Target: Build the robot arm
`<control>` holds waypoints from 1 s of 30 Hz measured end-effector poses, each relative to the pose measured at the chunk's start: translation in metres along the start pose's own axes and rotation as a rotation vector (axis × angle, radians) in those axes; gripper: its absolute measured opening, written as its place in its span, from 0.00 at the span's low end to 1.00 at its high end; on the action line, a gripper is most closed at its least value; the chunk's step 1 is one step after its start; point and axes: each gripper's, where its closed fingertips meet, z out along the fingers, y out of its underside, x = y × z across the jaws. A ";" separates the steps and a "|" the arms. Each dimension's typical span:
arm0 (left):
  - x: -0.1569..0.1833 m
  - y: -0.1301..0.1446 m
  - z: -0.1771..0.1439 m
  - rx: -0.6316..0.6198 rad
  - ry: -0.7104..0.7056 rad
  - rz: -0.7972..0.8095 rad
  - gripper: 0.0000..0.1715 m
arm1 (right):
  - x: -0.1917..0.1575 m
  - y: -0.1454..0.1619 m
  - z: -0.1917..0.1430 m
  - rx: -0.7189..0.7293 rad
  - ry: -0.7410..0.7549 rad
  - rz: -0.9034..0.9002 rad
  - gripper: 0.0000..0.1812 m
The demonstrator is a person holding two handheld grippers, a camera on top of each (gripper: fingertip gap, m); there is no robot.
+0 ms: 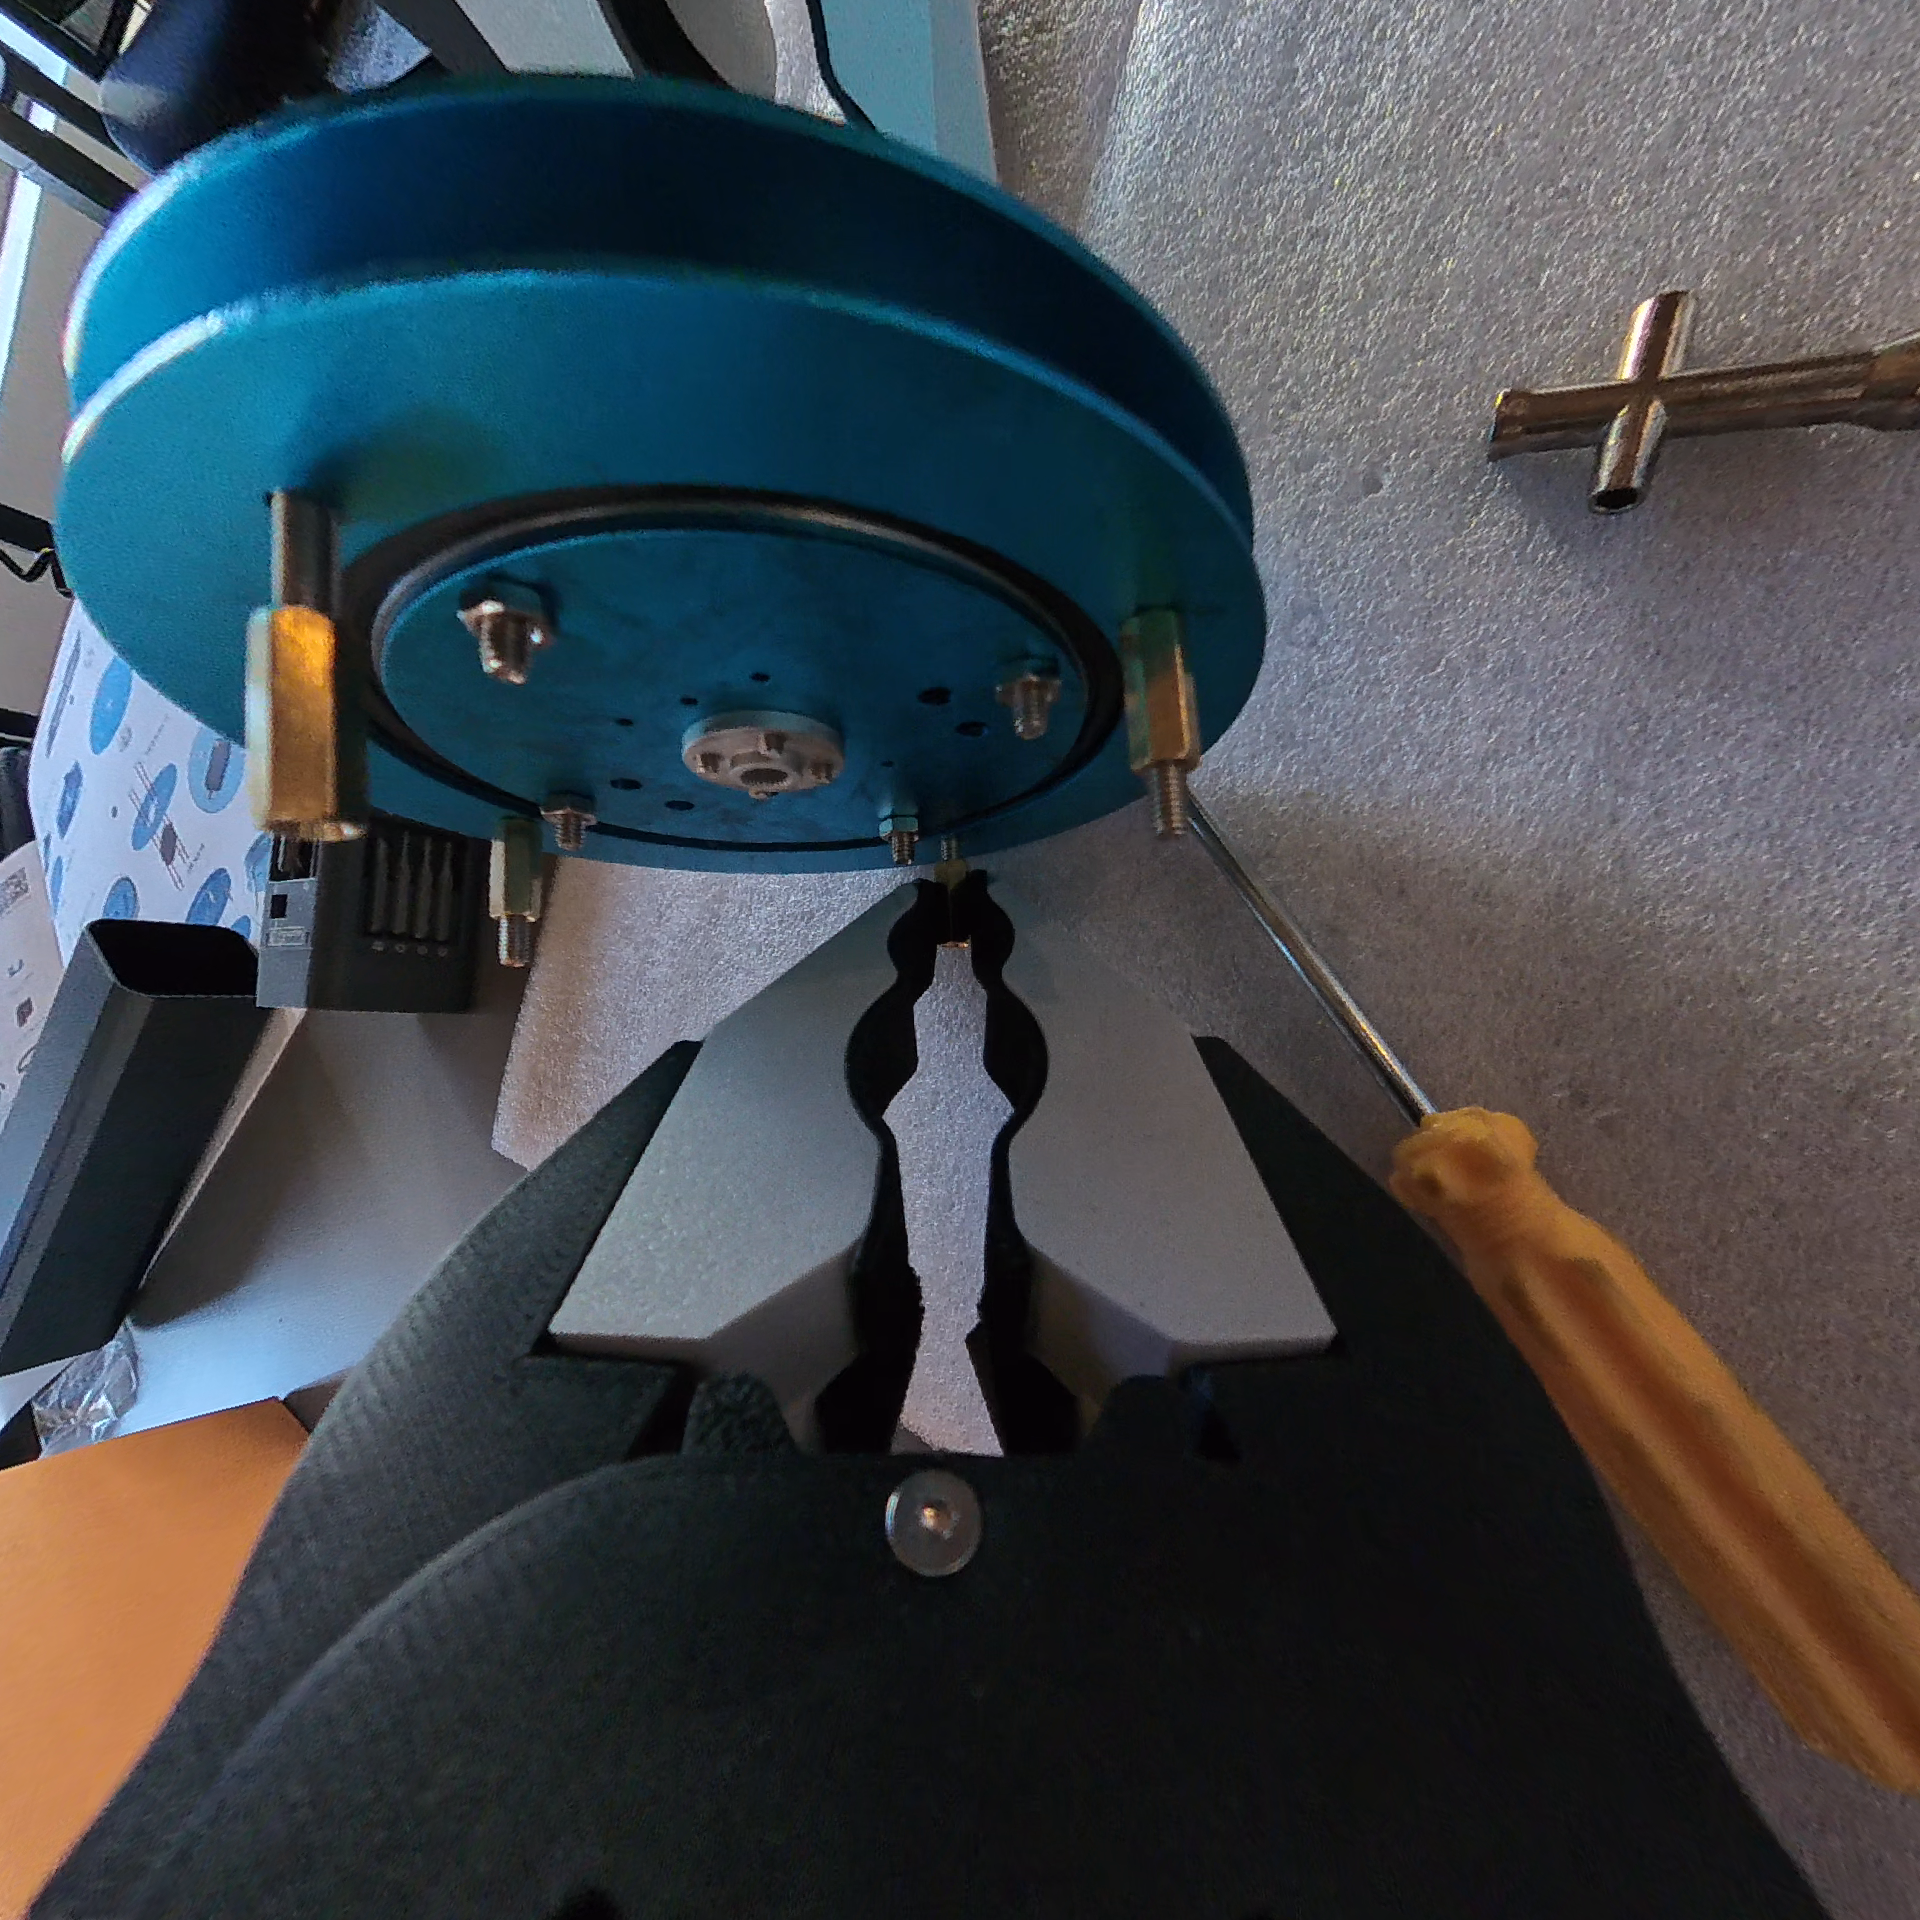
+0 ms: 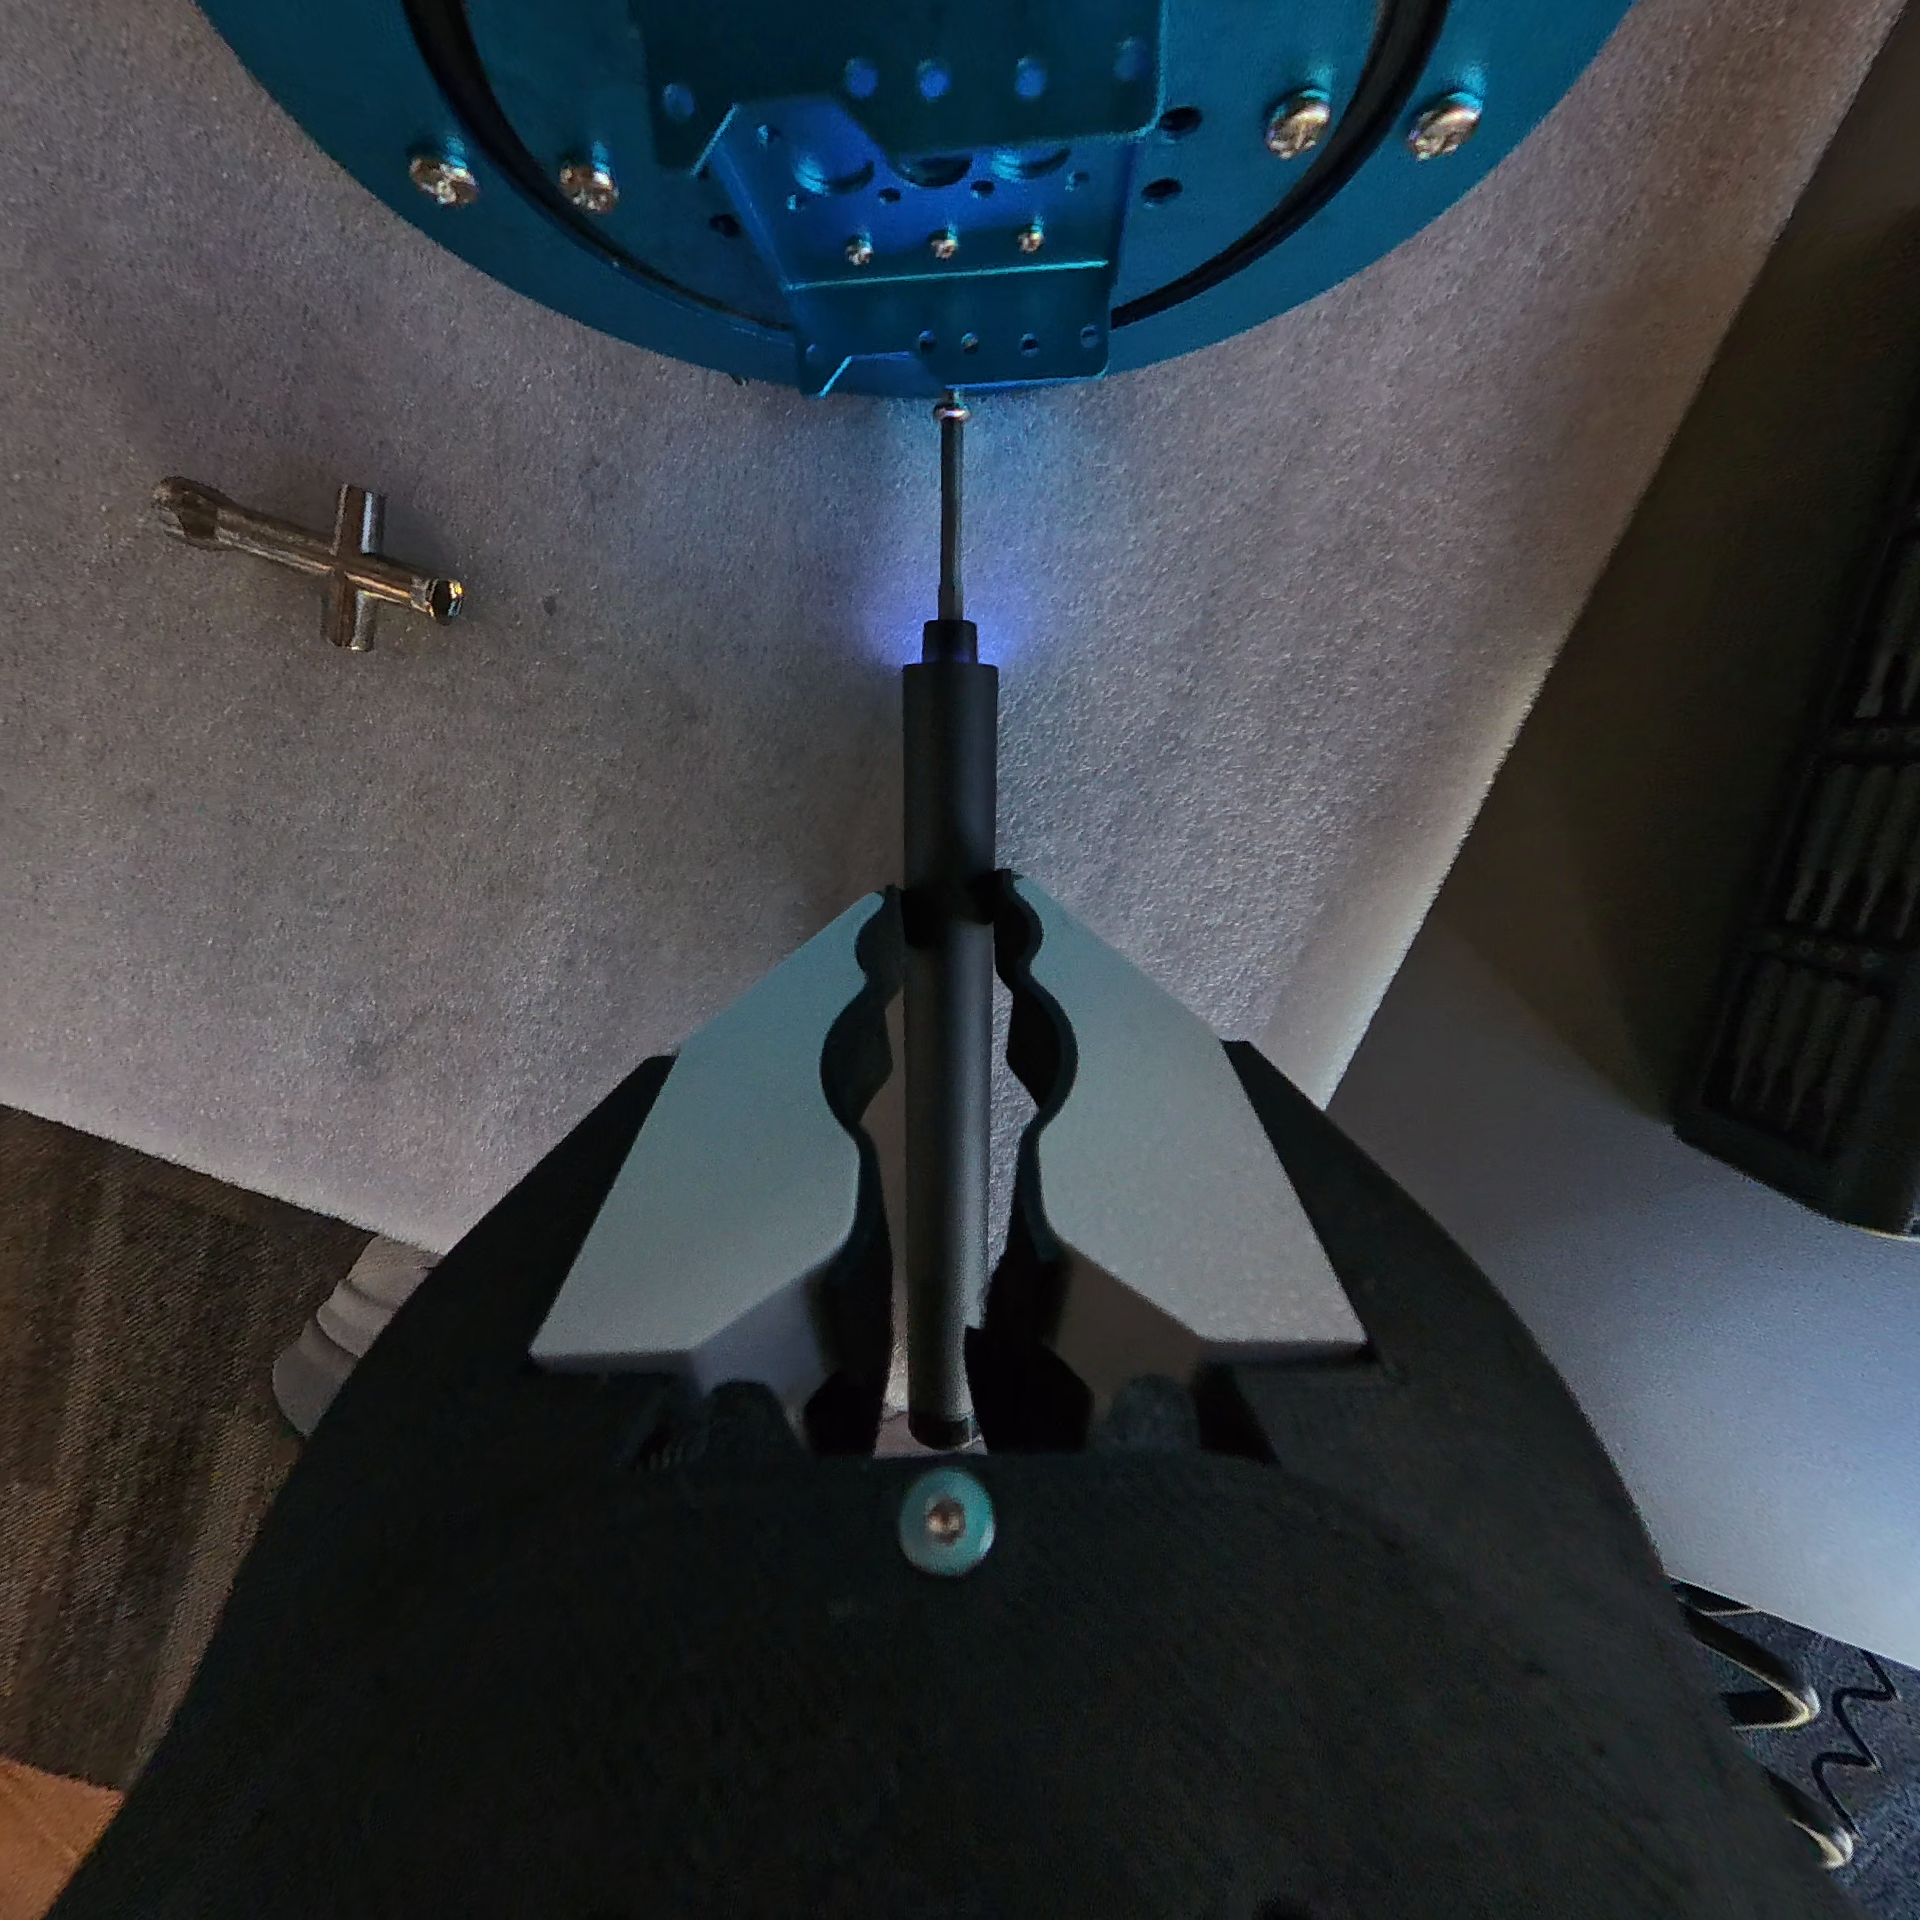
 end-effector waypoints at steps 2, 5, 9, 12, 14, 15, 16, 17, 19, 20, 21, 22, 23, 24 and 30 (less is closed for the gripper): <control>0.000 0.000 0.000 0.003 -0.002 -0.002 0.02 | 0.000 0.000 0.000 0.006 0.004 -0.002 0.08; 0.000 0.000 0.000 0.007 -0.004 -0.006 0.02 | 0.001 0.000 0.000 0.005 0.013 -0.010 0.08; 0.000 0.000 0.000 0.005 -0.005 -0.002 0.02 | 0.001 0.000 0.000 0.008 0.021 -0.011 0.08; 0.000 0.000 0.000 0.005 -0.002 0.001 0.03 | 0.001 0.001 0.000 0.023 0.017 0.013 0.09; 0.000 -0.001 0.000 0.008 -0.002 0.003 0.03 | 0.001 0.001 0.000 0.027 0.011 0.026 0.09; 0.000 -0.001 0.000 0.009 -0.003 0.004 0.03 | 0.001 0.001 0.000 0.028 0.010 0.028 0.09; 0.000 -0.001 0.000 0.010 -0.004 0.006 0.03 | 0.001 0.002 0.000 0.028 0.008 0.033 0.09; 0.000 -0.001 0.000 0.013 -0.005 0.008 0.03 | 0.001 0.002 0.000 0.028 0.006 0.038 0.09; 0.000 -0.001 0.000 0.017 -0.002 0.007 0.03 | 0.001 0.002 0.000 0.030 0.010 0.043 0.10; 0.000 -0.001 0.000 0.018 -0.001 0.006 0.03 | 0.001 0.003 0.000 0.029 0.010 0.046 0.12; 0.000 -0.001 0.000 0.019 -0.001 0.006 0.03 | 0.001 0.004 -0.001 0.025 0.006 0.051 0.13; 0.000 -0.001 0.000 0.020 -0.001 0.005 0.03 | 0.001 0.005 -0.001 0.022 0.002 0.057 0.14; 0.000 -0.001 0.000 0.021 -0.001 0.004 0.03 | 0.001 0.006 -0.002 0.017 0.001 0.062 0.14; 0.000 -0.001 0.000 0.023 -0.001 0.002 0.03 | 0.001 0.008 -0.003 0.012 -0.003 0.065 0.14; 0.000 0.000 0.000 0.020 -0.002 0.004 0.03 | -0.001 0.010 -0.005 0.038 -0.044 0.090 0.14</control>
